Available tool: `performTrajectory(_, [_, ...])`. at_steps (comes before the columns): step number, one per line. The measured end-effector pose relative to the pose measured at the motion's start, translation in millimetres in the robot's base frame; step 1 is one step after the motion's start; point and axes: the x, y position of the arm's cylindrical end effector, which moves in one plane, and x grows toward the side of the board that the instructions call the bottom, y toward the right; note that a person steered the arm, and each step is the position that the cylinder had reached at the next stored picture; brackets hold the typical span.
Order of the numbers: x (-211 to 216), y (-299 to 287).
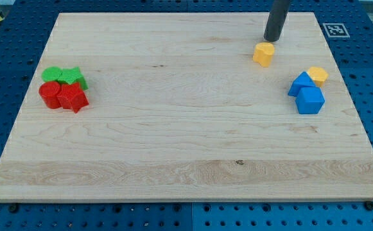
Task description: Move the yellow heart to the center
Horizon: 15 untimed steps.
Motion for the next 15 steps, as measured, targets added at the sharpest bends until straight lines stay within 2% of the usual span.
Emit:
performTrajectory(3, [33, 0])
performTrajectory(6, [81, -29])
performTrajectory(7, [88, -49])
performTrajectory(8, [73, -74])
performTrajectory(10, [71, -119])
performTrajectory(13, [103, -134])
performTrajectory(15, [106, -136])
